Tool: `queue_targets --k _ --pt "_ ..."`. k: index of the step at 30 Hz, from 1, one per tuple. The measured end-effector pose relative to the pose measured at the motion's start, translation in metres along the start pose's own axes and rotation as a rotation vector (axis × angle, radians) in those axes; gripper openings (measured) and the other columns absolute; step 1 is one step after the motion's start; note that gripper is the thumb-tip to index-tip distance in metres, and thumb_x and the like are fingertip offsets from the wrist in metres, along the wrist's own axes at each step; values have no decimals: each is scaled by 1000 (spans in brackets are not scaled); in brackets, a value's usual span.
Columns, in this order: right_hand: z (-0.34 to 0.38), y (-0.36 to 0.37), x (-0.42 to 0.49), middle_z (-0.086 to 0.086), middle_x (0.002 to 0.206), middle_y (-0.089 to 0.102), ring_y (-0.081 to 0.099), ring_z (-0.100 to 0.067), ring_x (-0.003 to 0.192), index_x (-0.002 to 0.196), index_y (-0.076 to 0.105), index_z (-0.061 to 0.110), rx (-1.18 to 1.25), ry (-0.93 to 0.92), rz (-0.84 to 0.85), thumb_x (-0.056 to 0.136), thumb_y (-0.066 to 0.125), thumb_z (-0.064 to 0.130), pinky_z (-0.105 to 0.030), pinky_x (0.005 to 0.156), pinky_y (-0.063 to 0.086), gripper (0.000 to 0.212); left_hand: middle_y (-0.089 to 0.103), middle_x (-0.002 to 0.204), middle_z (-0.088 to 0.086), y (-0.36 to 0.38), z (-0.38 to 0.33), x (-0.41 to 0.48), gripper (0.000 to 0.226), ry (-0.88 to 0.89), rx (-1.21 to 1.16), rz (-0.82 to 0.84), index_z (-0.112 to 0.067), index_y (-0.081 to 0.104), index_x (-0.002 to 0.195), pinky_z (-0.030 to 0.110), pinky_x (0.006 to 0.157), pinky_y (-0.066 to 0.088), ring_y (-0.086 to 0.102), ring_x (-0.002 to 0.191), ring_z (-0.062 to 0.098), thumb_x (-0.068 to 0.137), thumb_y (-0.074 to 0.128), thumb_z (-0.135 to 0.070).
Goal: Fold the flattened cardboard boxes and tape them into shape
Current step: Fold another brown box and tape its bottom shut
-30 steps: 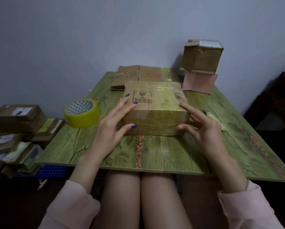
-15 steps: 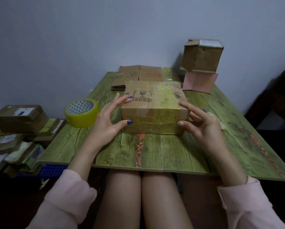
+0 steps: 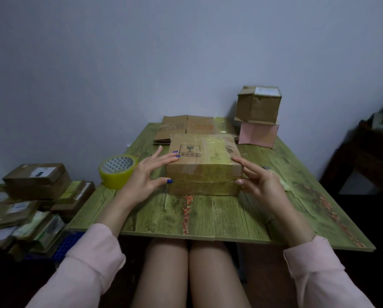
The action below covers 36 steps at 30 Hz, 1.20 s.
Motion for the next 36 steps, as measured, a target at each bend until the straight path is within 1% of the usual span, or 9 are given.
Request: queue_targets --k 4,7,11,16,20,23,27,31,36 --pt "8 3 1 20 132 49 43 2 126 130 46 50 -69 -13 -17 84 64 -1 -39 105 43 71 32 145 -23 5 1 -4 66 -77 -52 -56 -33 42 136 27 114 15 20 137 -4 83 63 1" --pt "7 8 -2 36 125 42 40 21 116 137 38 50 -89 -5 -23 87 62 1 -36 107 40 74 41 133 -21 17 13 -14 67 -219 -180 -170 -27 28 142 12 99 39 45 119 -10 89 54 6" --pt "6 8 1 39 116 45 38 33 102 134 35 52 -122 7 -59 88 61 1 -29 108 36 73 62 114 -3 32 29 -18 34 -337 -68 -214 -4 54 126 17 87 46 60 113 17 93 50 2" --pt "16 -1 0 12 130 56 49 2 123 134 43 47 103 30 -110 87 61 0 -37 101 47 69 60 121 -2 9 10 -24 40 -302 -29 -330 -3 54 130 16 89 42 55 116 12 91 58 -6" --pt "46 -23 12 20 115 61 58 2 111 132 47 34 261 29 -193 85 65 3 -23 93 50 59 51 118 -14 -27 -26 -17 44 -284 -61 -473 -10 53 131 15 92 38 47 114 1 89 62 -19" --pt "65 -40 31 7 108 68 64 0 94 126 58 22 251 109 -235 86 66 15 -16 70 55 42 58 119 -8 -51 -46 -5 38 -286 -133 -558 -11 58 126 14 86 42 54 110 6 91 59 -23" --pt "88 -64 47 6 83 70 63 -5 67 89 73 22 165 179 -298 84 69 30 -18 55 49 11 63 106 -5 -69 -62 9 27 -350 -64 -562 -14 72 104 18 78 40 55 98 8 89 59 -33" --pt "84 -66 56 3 65 61 57 -12 62 64 66 21 110 286 -283 82 72 29 -22 53 54 20 60 106 -6 -70 -59 13 29 -434 28 -521 -15 74 98 24 88 36 48 98 5 88 59 -37" --pt "42 -45 48 -5 62 60 59 -16 59 81 72 2 139 450 -196 80 73 32 -28 57 58 30 62 75 -15 -47 -43 4 28 -527 -69 -454 -19 67 76 18 62 36 50 72 -2 91 54 -40"
Point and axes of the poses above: each hand's wrist, its own x-axis towards the middle knuckle, its own y-axis out of the palm, z = x × y, the point moved 9 cm from there along x, towards the middle knuckle
